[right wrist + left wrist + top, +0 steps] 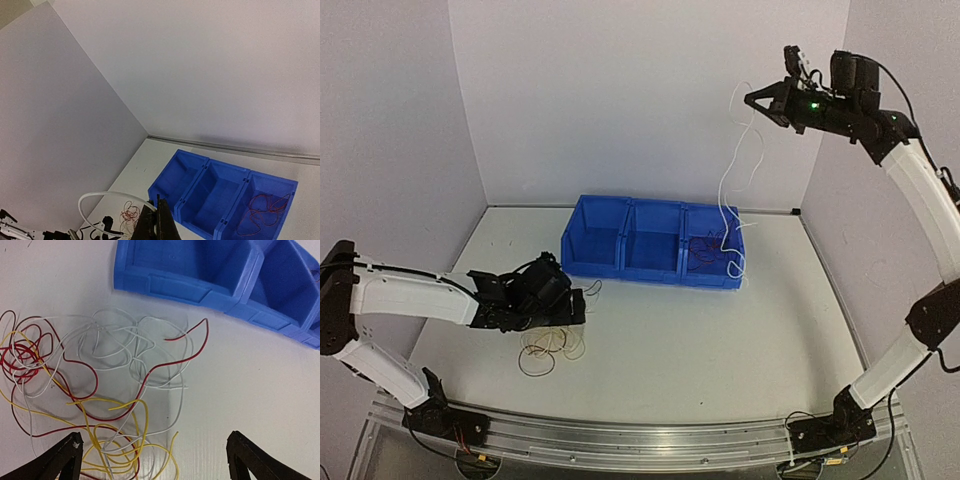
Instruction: Untangle the cables
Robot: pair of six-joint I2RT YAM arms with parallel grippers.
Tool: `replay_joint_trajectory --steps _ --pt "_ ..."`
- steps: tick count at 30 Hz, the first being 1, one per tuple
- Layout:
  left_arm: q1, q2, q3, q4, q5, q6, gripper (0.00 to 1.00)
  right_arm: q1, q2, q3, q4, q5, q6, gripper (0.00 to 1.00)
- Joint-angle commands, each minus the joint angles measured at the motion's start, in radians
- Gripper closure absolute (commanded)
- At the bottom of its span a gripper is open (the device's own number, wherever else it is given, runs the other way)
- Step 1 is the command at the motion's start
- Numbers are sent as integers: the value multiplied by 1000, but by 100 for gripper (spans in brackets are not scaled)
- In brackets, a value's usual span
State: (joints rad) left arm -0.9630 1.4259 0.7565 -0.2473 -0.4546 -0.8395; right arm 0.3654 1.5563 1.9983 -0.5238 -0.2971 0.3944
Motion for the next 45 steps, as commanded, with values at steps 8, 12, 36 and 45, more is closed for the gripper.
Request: replay_joint_trajectory --steps 8,12,36,45 --pt "-2 -117 186 -282 -128 -64 0 165 89 81 51 -99 4 100" --pt "-2 -139 196 -351 -167 -124 0 176 157 142 54 -73 2 100" --pt "10 -266 100 -463 -173 -286 0 181 643 517 132 145 -33 100" --pt "19 -288 71 -466 -165 -309 0 182 683 548 195 258 -80 100"
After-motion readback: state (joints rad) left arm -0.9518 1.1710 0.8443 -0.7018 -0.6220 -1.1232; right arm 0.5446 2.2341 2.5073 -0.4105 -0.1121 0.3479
